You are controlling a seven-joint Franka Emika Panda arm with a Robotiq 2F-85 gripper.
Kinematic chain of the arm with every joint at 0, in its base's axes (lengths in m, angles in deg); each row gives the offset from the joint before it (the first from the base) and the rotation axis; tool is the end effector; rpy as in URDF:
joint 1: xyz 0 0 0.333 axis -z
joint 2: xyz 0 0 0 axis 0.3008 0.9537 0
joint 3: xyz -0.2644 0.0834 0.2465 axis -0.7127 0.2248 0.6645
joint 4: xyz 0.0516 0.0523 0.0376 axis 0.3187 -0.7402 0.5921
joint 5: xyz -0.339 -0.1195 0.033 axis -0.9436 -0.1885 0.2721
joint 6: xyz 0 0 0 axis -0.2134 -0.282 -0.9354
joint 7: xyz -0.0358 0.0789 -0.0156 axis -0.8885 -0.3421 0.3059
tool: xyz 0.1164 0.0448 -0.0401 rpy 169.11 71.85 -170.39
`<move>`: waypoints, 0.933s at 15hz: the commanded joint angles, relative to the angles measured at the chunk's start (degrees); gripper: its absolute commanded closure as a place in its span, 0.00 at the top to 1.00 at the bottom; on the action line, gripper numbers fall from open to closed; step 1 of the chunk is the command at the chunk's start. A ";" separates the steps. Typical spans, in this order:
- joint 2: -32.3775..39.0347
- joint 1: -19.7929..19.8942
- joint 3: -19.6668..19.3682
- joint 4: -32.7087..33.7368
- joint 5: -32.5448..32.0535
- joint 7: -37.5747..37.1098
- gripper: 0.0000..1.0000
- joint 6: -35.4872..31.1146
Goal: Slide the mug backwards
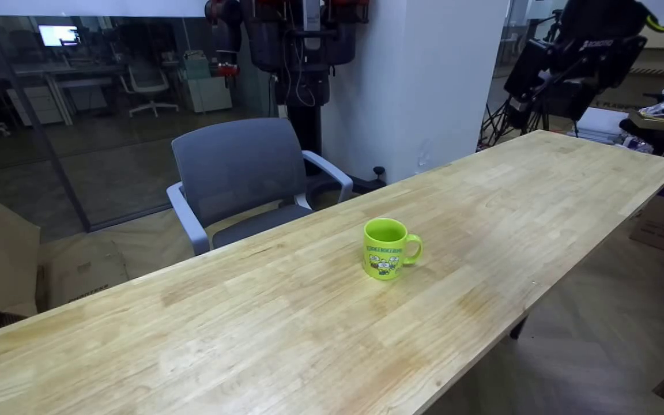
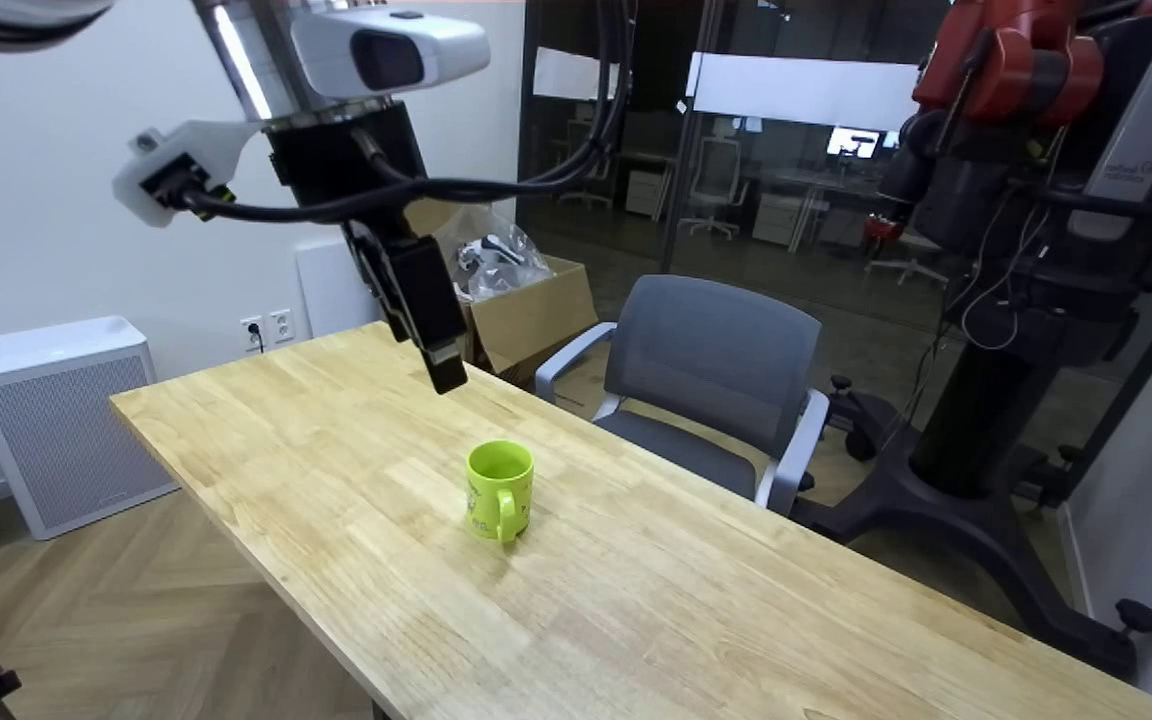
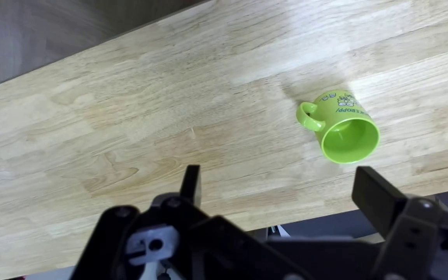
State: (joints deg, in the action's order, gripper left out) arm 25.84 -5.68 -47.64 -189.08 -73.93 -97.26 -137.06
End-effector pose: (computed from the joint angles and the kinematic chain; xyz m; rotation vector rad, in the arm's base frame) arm 0.3722 -0.0448 0.4380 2.9602 -0.5857 0.4364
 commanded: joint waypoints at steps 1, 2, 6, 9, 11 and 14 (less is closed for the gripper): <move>8.05 -3.55 -4.27 6.93 6.50 6.51 1.00 5.79; 10.21 -4.44 -5.67 8.99 8.93 9.76 1.00 8.06; 20.57 -3.17 -7.68 21.41 8.59 9.46 1.00 21.12; 18.91 -3.90 -8.78 19.16 8.88 10.49 1.00 19.76; 22.19 -3.92 -9.10 22.10 8.77 10.35 1.00 20.65; 24.82 -4.03 -9.19 24.78 8.31 9.55 1.00 21.77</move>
State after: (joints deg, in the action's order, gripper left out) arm 49.02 -8.68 -55.77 -166.37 -65.26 -87.01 -116.44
